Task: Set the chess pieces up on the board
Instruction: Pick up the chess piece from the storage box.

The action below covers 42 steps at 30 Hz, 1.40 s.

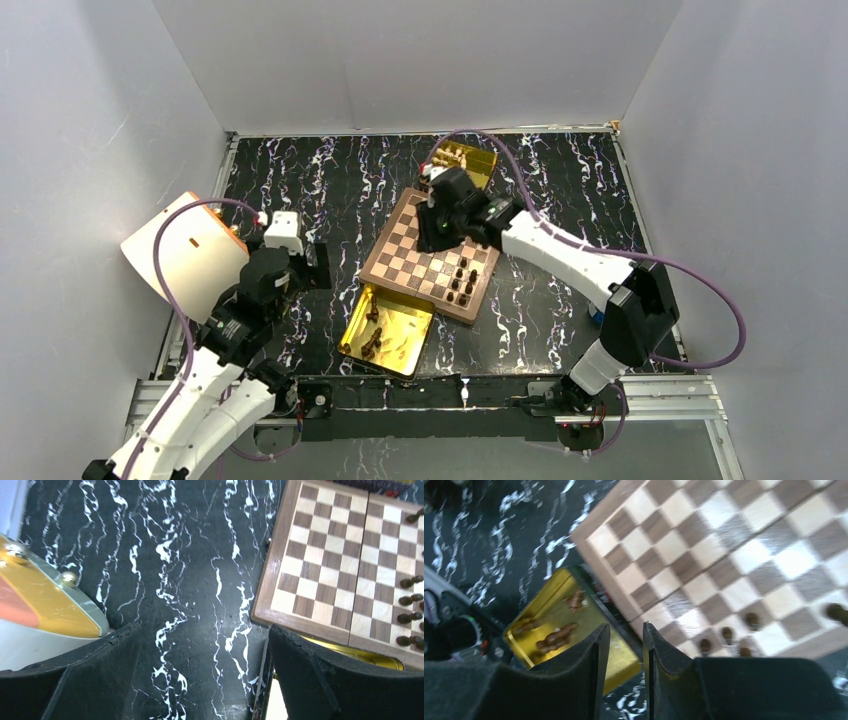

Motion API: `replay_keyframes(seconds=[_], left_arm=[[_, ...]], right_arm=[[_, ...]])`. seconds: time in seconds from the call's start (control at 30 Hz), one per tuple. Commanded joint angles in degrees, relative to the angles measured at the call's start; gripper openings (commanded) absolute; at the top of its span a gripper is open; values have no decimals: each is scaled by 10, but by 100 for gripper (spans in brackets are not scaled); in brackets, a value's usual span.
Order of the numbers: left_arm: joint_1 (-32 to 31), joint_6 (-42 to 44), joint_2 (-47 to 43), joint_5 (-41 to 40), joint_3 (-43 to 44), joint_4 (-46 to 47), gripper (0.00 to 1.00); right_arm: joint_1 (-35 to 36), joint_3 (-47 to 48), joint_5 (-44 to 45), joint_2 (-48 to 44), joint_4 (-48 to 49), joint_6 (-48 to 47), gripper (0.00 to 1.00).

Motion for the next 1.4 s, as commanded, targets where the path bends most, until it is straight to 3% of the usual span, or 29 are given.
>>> replay_keyframes(seconds=[0.0, 0.2, 0.5, 0.8, 1.37], left_arm=[[1, 15, -47, -47, 9, 9, 93], [1, 20, -93, -69, 6, 10, 92], [1, 21, -142, -99, 9, 7, 91], [1, 24, -196, -133, 2, 13, 91], [1, 27, -191, -130, 1, 13, 91]], right_arm=[[67, -30, 12, -16, 94, 85, 38], [140, -27, 46, 38, 130, 125, 38], [204, 18, -26, 144, 160, -36, 38], [236, 42, -47, 193, 164, -131, 37], [240, 45, 2, 222, 179, -200, 37]])
